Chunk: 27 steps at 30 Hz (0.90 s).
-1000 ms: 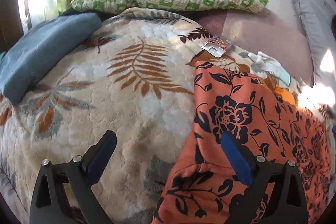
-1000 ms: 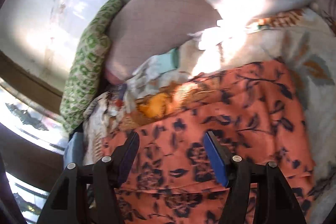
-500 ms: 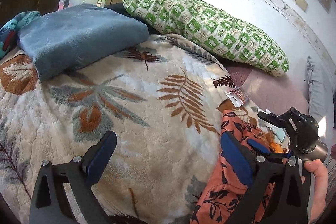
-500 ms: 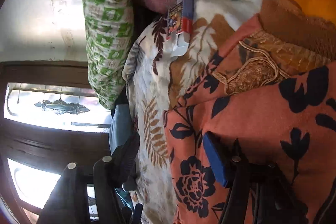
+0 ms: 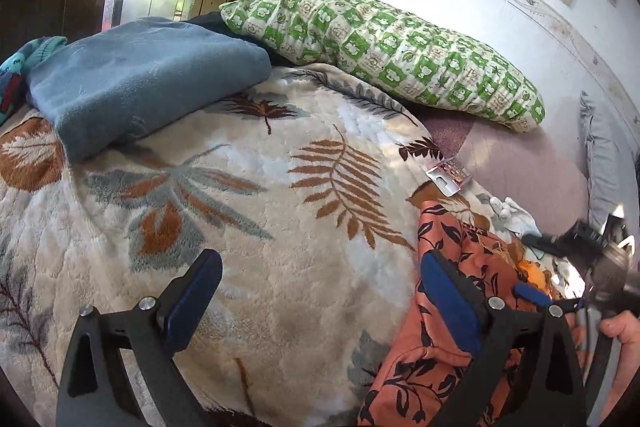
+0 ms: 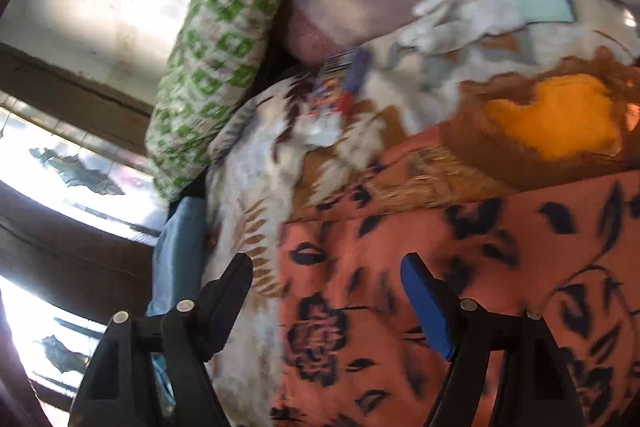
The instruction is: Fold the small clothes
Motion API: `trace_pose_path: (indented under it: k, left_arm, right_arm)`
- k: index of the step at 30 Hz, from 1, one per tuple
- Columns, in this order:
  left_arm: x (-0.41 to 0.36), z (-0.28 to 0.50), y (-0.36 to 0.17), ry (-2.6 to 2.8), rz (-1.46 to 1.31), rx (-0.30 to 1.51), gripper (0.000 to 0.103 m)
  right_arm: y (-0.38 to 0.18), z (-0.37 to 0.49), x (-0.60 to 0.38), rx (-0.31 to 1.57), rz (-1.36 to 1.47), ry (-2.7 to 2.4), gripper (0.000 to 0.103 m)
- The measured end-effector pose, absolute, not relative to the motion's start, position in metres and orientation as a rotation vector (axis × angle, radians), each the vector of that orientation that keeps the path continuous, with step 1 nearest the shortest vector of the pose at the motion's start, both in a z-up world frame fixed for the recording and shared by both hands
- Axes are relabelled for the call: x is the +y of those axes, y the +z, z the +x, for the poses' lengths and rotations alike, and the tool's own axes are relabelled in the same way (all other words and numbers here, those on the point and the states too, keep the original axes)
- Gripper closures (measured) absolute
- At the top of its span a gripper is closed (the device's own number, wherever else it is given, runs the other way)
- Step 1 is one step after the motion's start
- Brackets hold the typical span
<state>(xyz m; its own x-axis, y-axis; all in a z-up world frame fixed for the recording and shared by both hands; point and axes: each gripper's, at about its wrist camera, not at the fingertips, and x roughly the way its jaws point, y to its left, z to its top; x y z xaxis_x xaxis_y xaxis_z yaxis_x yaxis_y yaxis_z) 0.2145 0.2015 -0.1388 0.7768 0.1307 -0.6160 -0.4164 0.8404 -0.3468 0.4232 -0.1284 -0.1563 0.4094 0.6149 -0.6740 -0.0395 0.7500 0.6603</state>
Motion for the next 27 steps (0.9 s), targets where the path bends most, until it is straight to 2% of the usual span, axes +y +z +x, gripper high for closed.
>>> trace_pose_path:
  k: [2, 3, 5, 9, 13, 14, 15, 16, 17, 18, 20, 23, 26, 27]
  left_arm:
    - [0.197, 0.217, -0.14, 0.3, -0.472, 0.625, 0.003]
    - [0.196, 0.216, -0.14, 0.302, -0.463, 0.622, 0.003]
    - [0.196, 0.216, -0.14, 0.311, -0.46, 0.613, 0.003]
    - [0.196, 0.219, -0.144, 0.317, -0.458, 0.634, 0.003]
    - [0.194, 0.222, -0.145, 0.318, -0.449, 0.638, 0.004]
    - [0.193, 0.223, -0.146, 0.317, -0.445, 0.645, 0.003]
    - [0.193, 0.224, -0.148, 0.316, -0.443, 0.651, 0.003]
    - [0.193, 0.224, -0.148, 0.318, -0.446, 0.655, 0.003]
    - [0.194, 0.225, -0.149, 0.32, -0.452, 0.659, 0.003]
    - [0.195, 0.225, -0.149, 0.32, -0.455, 0.662, 0.003]
    - [0.195, 0.225, -0.149, 0.32, -0.454, 0.66, 0.003]
    - [0.192, 0.227, -0.148, 0.312, -0.44, 0.658, 0.003]
    - [0.192, 0.227, -0.147, 0.312, -0.438, 0.655, 0.003]
    - [0.191, 0.227, -0.145, 0.312, -0.435, 0.649, 0.003]
  right_arm:
    - [-0.186, 0.422, -0.169, 1.088, 0.788, 0.473, 0.032]
    - [-0.185, 0.419, -0.183, 1.083, 0.863, 0.486, 0.03]
    - [-0.168, 0.413, -0.2, 1.086, 0.812, 0.436, 0.029]
    - [-0.14, 0.398, -0.258, 0.95, 0.798, 0.428, 0.029]
    - [-0.167, 0.393, -0.346, 0.898, 0.896, 0.156, 0.028]
    - [-0.183, 0.394, -0.364, 0.9, 0.937, 0.095, 0.045]
    - [-0.193, 0.388, -0.378, 0.866, 1.039, 0.089, 0.054]
    - [-0.189, 0.386, -0.381, 0.859, 1.06, 0.089, 0.052]
    - [-0.18, 0.386, -0.38, 0.868, 1.017, 0.104, 0.038]
    - [-0.169, 0.386, -0.375, 0.865, 0.955, 0.11, 0.029]
    - [-0.156, 0.386, -0.373, 0.819, 0.887, 0.124, 0.027]
    - [-0.178, 0.392, -0.388, 0.843, 0.908, 0.057, 0.028]
    - [-0.151, 0.383, -0.38, 0.844, 0.88, 0.053, 0.027]
    - [-0.14, 0.379, -0.376, 0.82, 0.833, 0.096, 0.024]
